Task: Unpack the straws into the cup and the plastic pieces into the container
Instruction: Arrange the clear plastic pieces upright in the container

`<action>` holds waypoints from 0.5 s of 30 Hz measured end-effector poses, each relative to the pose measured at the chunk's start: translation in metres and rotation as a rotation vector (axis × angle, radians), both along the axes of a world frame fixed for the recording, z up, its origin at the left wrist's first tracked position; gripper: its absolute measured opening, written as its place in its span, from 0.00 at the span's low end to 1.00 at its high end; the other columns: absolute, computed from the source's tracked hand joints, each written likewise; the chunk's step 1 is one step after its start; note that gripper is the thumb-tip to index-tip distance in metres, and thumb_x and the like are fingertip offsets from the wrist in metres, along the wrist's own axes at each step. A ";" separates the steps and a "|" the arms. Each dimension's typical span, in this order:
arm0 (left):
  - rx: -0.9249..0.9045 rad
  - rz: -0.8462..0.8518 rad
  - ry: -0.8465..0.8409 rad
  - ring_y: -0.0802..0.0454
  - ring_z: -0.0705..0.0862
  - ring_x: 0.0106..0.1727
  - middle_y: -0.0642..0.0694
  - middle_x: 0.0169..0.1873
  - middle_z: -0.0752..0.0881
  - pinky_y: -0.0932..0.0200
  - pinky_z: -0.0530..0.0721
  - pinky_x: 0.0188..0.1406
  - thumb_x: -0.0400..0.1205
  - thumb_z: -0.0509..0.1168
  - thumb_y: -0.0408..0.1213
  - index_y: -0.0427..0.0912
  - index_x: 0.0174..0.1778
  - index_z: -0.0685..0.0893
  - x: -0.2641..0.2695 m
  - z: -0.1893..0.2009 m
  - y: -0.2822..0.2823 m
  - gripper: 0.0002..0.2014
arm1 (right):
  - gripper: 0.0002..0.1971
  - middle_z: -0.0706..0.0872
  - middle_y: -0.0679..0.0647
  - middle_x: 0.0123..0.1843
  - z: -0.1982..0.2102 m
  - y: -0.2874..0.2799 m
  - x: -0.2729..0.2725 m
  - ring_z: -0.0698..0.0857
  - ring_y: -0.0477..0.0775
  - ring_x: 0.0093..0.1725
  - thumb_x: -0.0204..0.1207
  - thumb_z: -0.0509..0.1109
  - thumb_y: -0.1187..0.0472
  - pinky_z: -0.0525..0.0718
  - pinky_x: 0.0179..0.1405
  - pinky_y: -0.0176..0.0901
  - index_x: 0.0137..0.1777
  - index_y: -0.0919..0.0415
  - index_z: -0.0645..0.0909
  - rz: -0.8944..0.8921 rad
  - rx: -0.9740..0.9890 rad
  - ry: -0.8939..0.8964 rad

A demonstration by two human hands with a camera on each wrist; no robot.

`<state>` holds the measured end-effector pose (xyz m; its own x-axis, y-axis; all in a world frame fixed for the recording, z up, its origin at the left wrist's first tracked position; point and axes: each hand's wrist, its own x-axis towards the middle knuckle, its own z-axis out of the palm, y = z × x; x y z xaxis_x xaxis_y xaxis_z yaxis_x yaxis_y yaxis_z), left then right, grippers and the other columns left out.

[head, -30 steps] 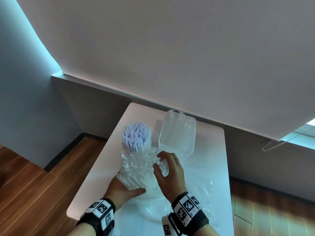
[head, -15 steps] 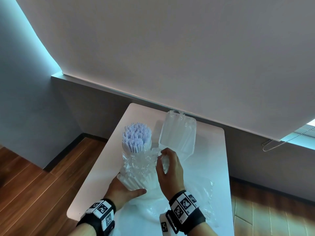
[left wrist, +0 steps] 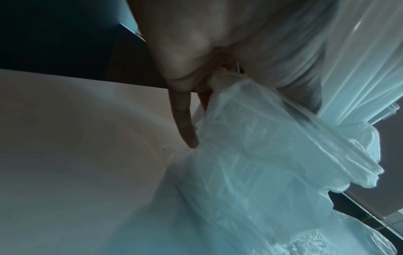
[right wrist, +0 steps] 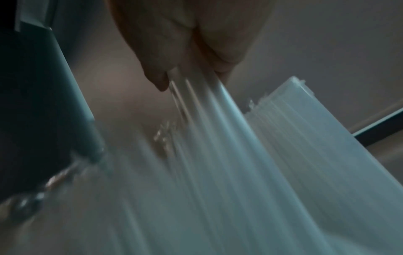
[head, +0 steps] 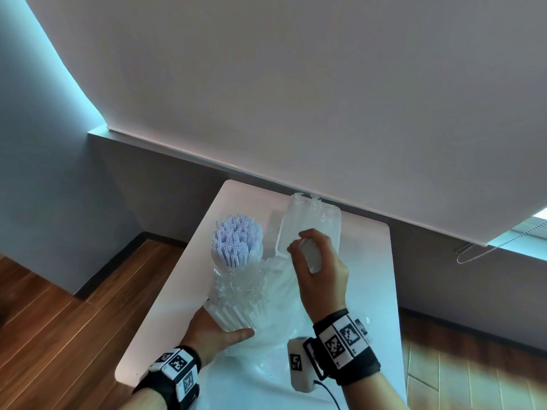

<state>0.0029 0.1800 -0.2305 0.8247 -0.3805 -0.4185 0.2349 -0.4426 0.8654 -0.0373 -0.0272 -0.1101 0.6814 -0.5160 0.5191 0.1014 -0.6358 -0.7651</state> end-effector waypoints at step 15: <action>-0.023 -0.008 -0.043 0.66 0.87 0.50 0.57 0.49 0.89 0.66 0.83 0.53 0.50 0.90 0.47 0.57 0.57 0.80 -0.002 0.005 -0.001 0.40 | 0.12 0.84 0.62 0.43 0.136 -0.074 0.018 0.92 0.63 0.39 0.82 0.69 0.68 0.89 0.42 0.59 0.62 0.63 0.74 0.092 0.179 -0.391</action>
<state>0.0004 0.1788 -0.2256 0.8386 -0.3959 -0.3742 0.1941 -0.4246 0.8843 -0.0188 -0.1010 0.0261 0.4988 -0.5673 0.6553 0.4557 -0.4714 -0.7550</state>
